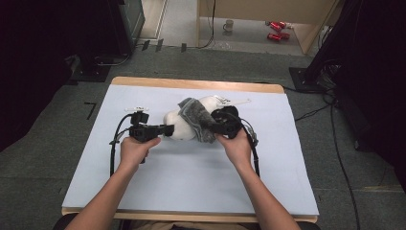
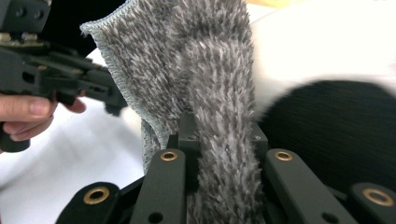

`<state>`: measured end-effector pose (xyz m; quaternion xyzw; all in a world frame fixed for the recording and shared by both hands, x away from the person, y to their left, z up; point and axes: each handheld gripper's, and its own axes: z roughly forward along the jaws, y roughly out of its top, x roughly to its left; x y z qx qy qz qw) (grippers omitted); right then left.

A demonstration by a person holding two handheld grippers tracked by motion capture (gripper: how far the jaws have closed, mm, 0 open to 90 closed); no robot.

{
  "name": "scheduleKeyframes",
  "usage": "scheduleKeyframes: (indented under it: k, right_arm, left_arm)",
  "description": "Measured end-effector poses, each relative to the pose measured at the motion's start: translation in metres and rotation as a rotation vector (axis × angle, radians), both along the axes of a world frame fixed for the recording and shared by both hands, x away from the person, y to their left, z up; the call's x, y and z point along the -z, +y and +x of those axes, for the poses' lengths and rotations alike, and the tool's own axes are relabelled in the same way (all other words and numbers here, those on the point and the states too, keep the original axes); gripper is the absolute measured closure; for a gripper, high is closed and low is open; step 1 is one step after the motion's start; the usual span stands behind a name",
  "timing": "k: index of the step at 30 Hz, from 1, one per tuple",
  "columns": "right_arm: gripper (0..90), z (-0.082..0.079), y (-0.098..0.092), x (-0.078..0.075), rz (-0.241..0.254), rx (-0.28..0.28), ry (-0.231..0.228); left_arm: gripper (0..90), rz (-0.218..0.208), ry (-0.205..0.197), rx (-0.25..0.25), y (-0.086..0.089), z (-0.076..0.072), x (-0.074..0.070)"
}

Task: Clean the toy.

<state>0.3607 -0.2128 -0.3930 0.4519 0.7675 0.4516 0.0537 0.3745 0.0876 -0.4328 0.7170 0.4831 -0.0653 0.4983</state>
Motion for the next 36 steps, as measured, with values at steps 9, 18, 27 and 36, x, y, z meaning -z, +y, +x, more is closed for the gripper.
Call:
scheduleKeyframes:
  k: [9, 18, 27, 36]
  right_arm:
    - [76.6, 0.006, -0.041, -0.011, 0.007, 0.105, -0.019]
    - [77.0, 0.004, -0.066, -0.022, 0.002, 0.211, -0.051]
    - [77.1, -0.005, -0.031, -0.026, 0.006, 0.079, -0.028]
    - [76.9, 0.009, -0.046, -0.011, 0.041, 0.107, 0.006]
  left_arm:
    - [74.3, -0.002, -0.005, 0.000, -0.001, -0.001, -0.001]
    - [73.9, 0.010, -0.029, -0.013, -0.002, -0.003, -0.004]
    - [70.9, 0.030, -0.049, -0.005, -0.003, -0.005, -0.005]
    - [41.7, 0.115, -0.193, 0.112, 0.000, -0.006, -0.029]
